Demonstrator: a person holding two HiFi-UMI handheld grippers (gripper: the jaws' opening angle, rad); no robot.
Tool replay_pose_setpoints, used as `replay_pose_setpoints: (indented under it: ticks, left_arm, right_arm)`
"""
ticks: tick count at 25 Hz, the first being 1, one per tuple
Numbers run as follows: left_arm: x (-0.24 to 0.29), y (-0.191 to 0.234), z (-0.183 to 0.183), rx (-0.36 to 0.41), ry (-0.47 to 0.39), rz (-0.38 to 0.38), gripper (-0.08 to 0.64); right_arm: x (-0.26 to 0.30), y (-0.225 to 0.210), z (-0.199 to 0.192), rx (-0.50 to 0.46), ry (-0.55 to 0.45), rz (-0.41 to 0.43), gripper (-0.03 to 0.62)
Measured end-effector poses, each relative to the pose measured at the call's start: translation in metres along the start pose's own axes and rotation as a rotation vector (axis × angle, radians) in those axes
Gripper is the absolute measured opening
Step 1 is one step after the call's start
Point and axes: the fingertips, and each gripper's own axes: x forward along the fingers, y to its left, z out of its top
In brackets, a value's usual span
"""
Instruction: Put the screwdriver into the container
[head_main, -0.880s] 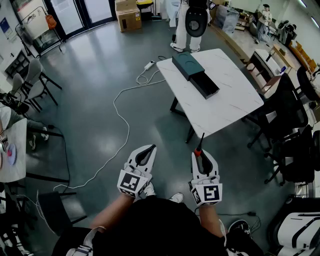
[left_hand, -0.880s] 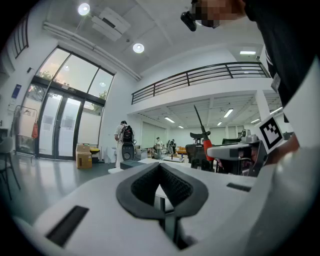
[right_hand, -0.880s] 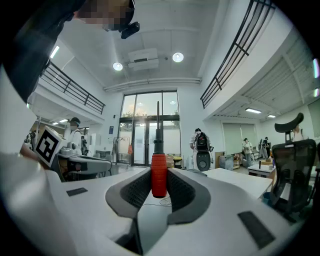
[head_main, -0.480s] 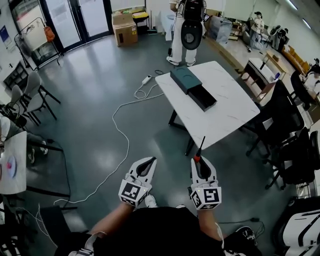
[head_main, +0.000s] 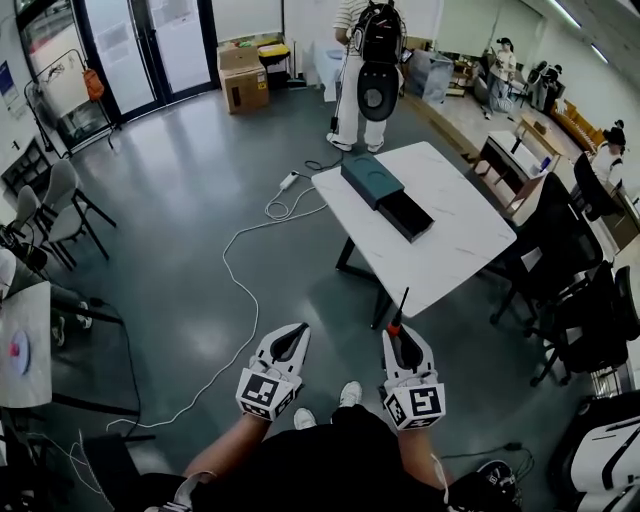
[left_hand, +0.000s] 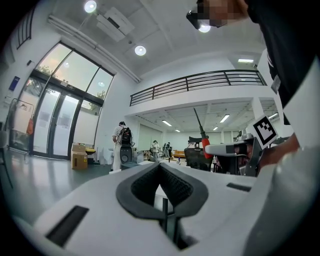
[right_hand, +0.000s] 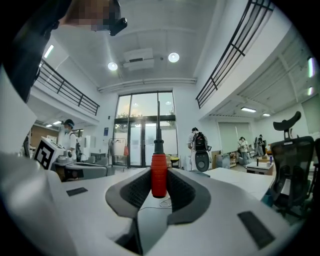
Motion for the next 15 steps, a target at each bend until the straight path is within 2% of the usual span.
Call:
replay_pose_setpoints:
  ticks: [6,15]
  left_arm:
    - [0.026,0.024,0.001,0.0,0.009,0.017,0.005]
    - [0.102,0.037,0.013,0.041,0.021,0.014,0.005]
  right_arm:
    - [0.034,-0.01,0.001,0.001,0.006,0.016,0.11]
    - [0.089,-0.065,0.004,0.022,-0.014,0.04,0.11]
